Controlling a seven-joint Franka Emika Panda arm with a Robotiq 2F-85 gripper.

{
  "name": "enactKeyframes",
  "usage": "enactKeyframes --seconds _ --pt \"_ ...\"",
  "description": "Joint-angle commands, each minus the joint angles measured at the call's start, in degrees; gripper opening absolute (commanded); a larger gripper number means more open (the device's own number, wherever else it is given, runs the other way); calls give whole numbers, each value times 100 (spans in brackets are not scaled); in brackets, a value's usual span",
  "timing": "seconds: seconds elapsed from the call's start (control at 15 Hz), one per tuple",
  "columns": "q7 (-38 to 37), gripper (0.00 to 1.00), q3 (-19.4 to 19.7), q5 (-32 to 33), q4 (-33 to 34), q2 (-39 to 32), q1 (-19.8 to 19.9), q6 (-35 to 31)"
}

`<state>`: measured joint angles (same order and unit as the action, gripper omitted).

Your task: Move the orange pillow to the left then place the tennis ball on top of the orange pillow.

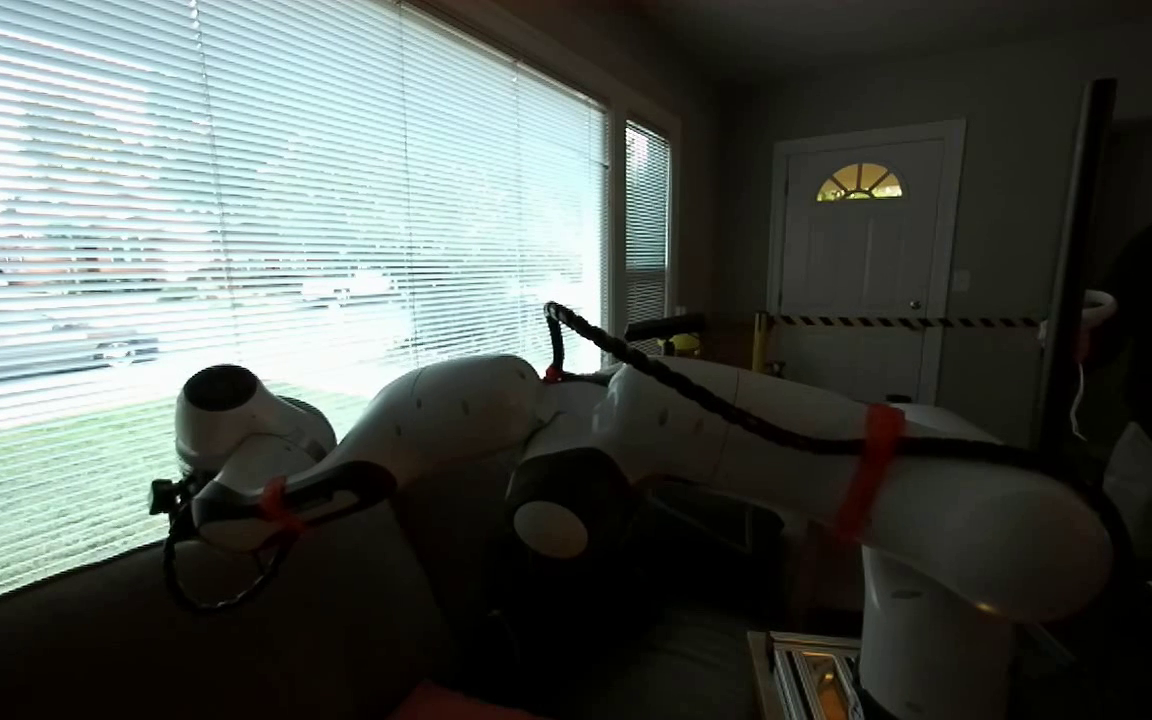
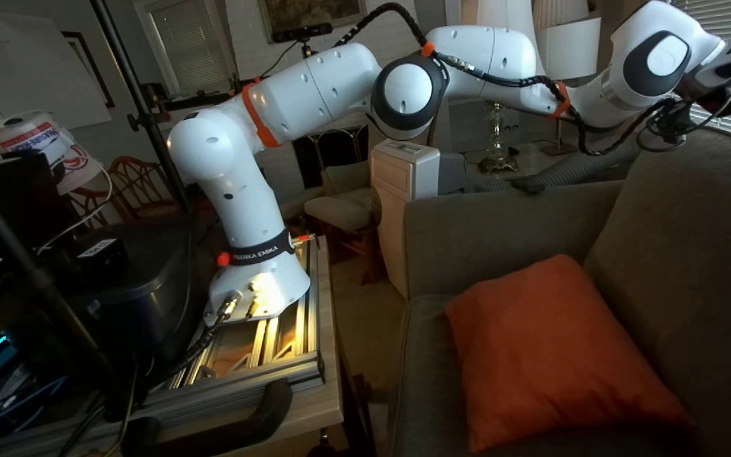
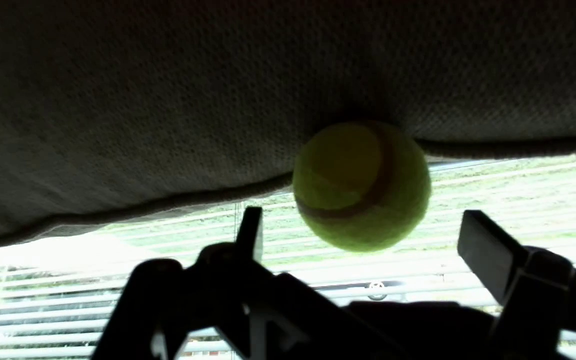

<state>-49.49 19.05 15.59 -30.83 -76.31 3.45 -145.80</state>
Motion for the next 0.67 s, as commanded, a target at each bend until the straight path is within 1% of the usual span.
enactKeyframes --seconds 0.0,0.33,0.6 --pt "4 100 -47 -71 350 -325 95 -270" --pt "-78 100 65 -13 383 -445 95 -514" --pt "-141 100 171 20 398 -487 90 -567"
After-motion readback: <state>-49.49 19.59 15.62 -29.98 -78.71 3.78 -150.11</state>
